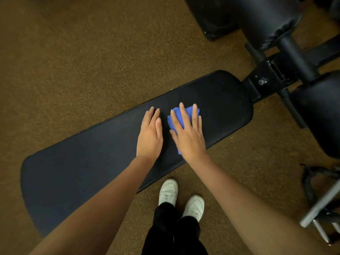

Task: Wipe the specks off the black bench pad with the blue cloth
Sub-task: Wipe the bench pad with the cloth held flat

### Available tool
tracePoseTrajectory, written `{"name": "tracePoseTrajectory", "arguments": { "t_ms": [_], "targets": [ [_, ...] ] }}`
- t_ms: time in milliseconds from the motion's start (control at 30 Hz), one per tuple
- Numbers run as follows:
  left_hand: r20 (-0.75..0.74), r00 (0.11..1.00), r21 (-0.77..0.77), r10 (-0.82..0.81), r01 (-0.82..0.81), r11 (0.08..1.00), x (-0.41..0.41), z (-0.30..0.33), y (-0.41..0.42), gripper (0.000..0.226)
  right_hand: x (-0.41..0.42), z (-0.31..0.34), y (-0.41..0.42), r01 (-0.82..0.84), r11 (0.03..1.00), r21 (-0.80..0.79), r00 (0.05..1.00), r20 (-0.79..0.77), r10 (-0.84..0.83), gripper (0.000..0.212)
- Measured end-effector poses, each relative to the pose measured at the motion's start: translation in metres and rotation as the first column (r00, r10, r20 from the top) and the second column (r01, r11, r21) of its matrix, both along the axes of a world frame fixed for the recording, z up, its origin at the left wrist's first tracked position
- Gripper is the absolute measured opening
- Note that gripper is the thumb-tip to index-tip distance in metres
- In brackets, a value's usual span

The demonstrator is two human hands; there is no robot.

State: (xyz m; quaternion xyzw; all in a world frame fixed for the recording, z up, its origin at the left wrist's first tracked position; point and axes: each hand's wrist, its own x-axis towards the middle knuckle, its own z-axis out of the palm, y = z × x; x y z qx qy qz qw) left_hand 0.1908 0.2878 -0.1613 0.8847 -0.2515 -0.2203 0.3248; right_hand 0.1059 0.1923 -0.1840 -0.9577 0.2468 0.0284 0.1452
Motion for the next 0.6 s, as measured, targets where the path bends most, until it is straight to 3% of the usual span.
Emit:
{"name": "tracePoseTrajectory", "arguments": {
  "t_ms": [67,200,333,433,600],
  "targets": [
    [0.012,0.999,0.019,-0.048,0.047,0.999,0.002,0.001,0.000,0.044,0.006,-0.003,-0.024,-0.004,1.000,-0.023,1.000,-0.029,0.004,0.060],
    [0.034,0.993,0.067,-0.115,0.112,0.991,0.007,0.003,-0.002,0.044,0.001,0.001,-0.058,0.230,0.972,-0.054,0.972,-0.039,-0.232,0.059],
    [0.030,0.992,0.082,-0.122,0.119,0.990,0.010,0.003,-0.004,0.044,-0.008,0.008,-0.021,0.384,0.923,0.021,0.923,-0.034,-0.384,0.060],
    [0.017,0.991,0.101,-0.133,0.131,0.986,0.008,0.003,-0.007,0.044,-0.003,0.010,0.008,0.287,0.955,0.077,0.957,-0.072,-0.282,0.061],
    [0.012,0.991,0.103,-0.132,0.130,0.986,0.009,0.007,-0.012,0.045,-0.002,0.007,-0.023,0.098,0.995,0.010,0.989,-0.110,-0.096,0.059]
  ]
}}
